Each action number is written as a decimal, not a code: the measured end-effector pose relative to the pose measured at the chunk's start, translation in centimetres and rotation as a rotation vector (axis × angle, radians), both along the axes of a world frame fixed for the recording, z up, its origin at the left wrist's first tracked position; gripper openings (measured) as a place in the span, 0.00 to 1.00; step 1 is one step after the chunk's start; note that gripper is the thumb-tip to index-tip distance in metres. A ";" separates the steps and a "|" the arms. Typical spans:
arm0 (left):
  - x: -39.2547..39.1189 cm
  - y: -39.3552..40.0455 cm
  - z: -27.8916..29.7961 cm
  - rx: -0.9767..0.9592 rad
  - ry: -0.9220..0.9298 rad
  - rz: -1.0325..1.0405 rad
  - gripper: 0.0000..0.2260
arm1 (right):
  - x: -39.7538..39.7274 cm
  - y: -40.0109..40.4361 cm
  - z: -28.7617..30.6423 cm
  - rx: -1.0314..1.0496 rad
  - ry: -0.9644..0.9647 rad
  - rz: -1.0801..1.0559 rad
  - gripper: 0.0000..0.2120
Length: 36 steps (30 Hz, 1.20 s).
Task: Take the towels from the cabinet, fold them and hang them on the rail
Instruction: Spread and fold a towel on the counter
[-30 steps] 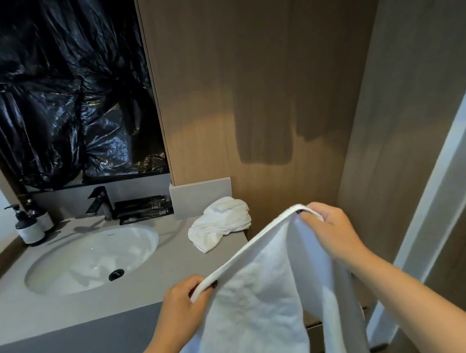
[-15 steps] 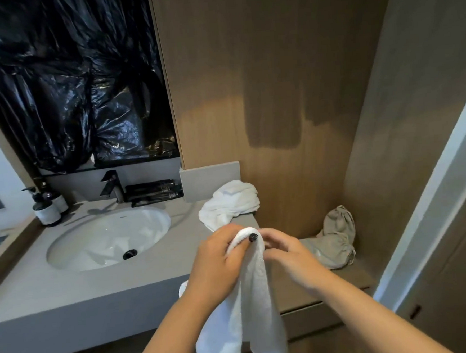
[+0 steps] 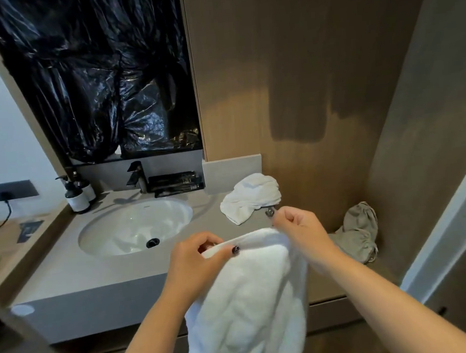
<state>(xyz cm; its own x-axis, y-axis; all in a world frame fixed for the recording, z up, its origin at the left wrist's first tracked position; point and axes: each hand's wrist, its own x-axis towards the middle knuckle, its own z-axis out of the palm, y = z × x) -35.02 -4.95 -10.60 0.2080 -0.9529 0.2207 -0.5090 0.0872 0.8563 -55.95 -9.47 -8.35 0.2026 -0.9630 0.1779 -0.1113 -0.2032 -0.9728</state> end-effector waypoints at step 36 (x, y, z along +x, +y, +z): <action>-1.7 -5.7 0.7 -0.019 0.822 0.223 0.07 | -10.6 -2.1 -4.7 -0.027 0.452 -0.475 0.16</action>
<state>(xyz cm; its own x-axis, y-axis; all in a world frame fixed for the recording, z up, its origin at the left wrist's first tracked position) -36.69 -10.67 -9.95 0.4912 -0.8684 -0.0671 0.2667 0.0766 0.9607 -66.53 -11.57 -13.07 -0.1833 -0.9623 0.2008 -0.5919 -0.0550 -0.8041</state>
